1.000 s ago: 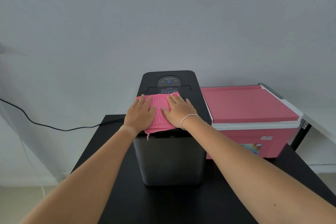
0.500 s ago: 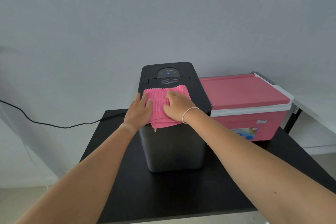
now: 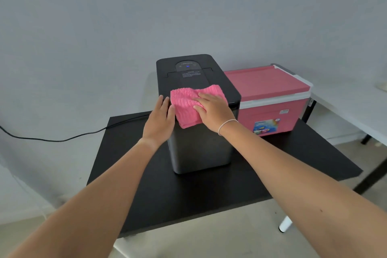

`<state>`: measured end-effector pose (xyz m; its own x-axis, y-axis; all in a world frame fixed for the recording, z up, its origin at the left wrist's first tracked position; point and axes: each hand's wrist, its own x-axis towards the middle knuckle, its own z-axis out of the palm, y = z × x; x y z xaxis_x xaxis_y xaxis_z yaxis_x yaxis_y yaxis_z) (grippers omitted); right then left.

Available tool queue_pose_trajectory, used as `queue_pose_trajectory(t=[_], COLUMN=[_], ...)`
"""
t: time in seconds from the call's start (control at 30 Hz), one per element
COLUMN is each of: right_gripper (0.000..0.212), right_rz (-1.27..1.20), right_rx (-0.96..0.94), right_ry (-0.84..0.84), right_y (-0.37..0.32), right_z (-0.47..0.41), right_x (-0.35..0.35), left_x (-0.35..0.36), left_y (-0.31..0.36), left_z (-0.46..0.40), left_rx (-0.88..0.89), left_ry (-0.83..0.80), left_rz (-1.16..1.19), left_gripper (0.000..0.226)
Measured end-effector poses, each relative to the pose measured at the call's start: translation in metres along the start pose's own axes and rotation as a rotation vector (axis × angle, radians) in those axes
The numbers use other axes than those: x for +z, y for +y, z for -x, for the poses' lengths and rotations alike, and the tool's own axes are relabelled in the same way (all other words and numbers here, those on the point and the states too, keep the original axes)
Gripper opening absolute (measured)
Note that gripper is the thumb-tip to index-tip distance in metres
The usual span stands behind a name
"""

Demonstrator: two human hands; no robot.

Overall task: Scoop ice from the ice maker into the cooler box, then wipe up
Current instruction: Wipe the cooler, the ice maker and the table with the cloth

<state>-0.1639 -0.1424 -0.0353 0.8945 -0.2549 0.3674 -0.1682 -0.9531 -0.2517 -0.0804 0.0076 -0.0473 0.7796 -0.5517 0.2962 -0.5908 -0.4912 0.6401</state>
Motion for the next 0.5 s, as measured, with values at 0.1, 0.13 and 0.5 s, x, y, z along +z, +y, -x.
queue_pose_trajectory(t=[0.1, 0.13, 0.5], right_gripper=[0.040, 0.040, 0.058], right_rz=[-0.007, -0.004, 0.098], right_rx=[-0.007, -0.007, 0.036], right_ry=[0.049, 0.059, -0.167], right_y=[-0.002, -0.003, 0.000], right_z=[0.022, 0.029, 0.105], right_x=[0.002, 0.004, 0.075], left_x=[0.002, 0.004, 0.063], left_y=[-0.013, -0.018, -0.092], left_z=[0.019, 0.026, 0.104], left_rx=[-0.028, -0.041, -0.204], left_ry=[0.043, 0.046, -0.297], left_rz=[0.052, 0.067, -0.083], left_gripper=[0.051, 0.052, 0.053])
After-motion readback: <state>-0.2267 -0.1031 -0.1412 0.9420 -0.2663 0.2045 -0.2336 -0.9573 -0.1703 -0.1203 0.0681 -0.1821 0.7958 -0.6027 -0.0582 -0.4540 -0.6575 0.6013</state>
